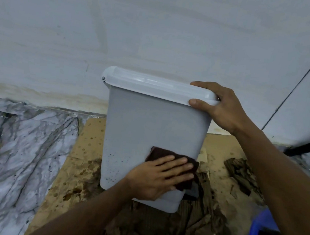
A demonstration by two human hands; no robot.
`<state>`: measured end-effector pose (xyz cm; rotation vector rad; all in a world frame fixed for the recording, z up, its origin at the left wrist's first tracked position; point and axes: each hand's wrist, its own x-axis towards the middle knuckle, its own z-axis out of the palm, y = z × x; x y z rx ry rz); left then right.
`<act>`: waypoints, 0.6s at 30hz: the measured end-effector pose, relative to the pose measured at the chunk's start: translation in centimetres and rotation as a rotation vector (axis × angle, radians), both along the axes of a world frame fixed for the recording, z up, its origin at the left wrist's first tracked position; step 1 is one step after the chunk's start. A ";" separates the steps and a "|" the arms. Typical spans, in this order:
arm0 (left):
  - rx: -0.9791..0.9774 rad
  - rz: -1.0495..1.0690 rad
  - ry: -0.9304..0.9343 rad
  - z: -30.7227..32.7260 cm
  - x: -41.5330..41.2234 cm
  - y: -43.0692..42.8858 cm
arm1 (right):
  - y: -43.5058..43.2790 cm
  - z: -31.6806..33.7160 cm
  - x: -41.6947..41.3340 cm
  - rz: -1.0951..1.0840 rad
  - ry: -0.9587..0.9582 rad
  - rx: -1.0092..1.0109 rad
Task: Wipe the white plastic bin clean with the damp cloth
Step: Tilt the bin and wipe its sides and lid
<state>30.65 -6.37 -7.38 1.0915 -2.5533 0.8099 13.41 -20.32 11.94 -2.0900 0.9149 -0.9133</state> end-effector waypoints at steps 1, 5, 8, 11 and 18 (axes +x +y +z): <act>0.000 0.001 0.009 0.0 1.1 0.2 | 0.1 0.0 0.1 0.000 0.005 -0.004; -0.079 0.194 0.336 4.0 2.3 -2.8 | 0.3 0.0 0.3 -0.001 0.006 -0.040; -0.129 0.293 0.517 5.3 0.8 -4.2 | 0.4 -0.1 0.3 -0.003 -0.003 -0.052; -0.095 0.209 0.444 2.1 -1.2 -2.8 | 0.2 -0.2 0.2 -0.009 -0.001 -0.047; 0.085 -0.142 -0.189 -7.4 1.2 4.3 | 0.0 -0.3 0.1 -0.013 0.006 -0.036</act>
